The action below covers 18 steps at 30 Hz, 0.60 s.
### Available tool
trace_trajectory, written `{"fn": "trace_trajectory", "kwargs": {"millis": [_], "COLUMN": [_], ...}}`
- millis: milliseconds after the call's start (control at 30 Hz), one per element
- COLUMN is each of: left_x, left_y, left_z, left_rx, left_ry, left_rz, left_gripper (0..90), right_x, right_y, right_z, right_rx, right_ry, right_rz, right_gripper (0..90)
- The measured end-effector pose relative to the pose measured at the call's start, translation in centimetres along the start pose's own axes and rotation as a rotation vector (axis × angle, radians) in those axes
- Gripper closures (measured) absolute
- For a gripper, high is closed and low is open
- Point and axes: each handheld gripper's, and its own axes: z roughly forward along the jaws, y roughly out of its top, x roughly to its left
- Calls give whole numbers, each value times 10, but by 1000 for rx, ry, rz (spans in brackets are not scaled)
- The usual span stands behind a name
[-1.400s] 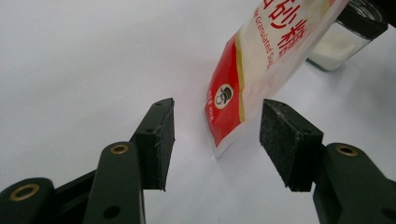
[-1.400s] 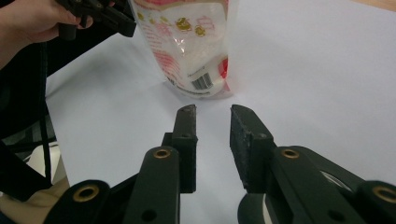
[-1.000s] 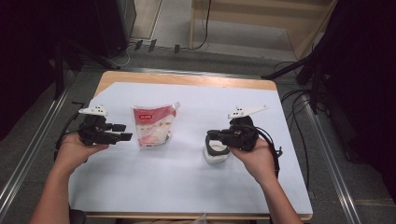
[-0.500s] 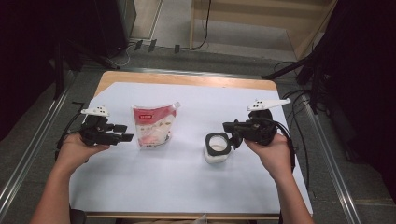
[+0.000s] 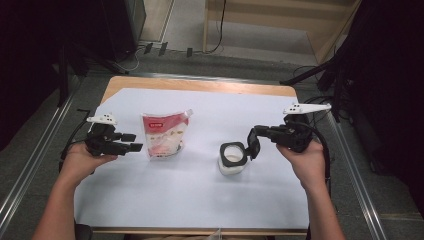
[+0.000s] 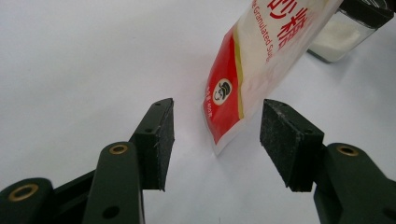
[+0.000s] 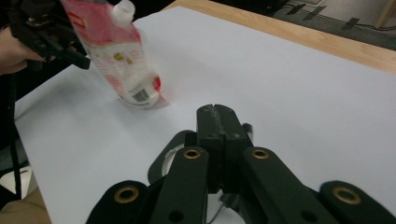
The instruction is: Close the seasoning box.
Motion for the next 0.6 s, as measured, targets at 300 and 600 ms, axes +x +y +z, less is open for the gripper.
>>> {"fn": "trace_trajectory", "kwargs": {"millis": [300,600], "left_x": [0,0], "left_y": [0,0], "left_z": [0,0], "left_rx": [-10,-19], "left_ry": [5,2], "left_rz": [8,-1], "left_gripper": [456,457], "right_x": [-23,-34], "right_y": [-13,-25], "right_z": [1,12], "right_rx": [1,22], "right_ry": [-43,-62], "right_rz": [62,102], "right_gripper": [900,900]}}
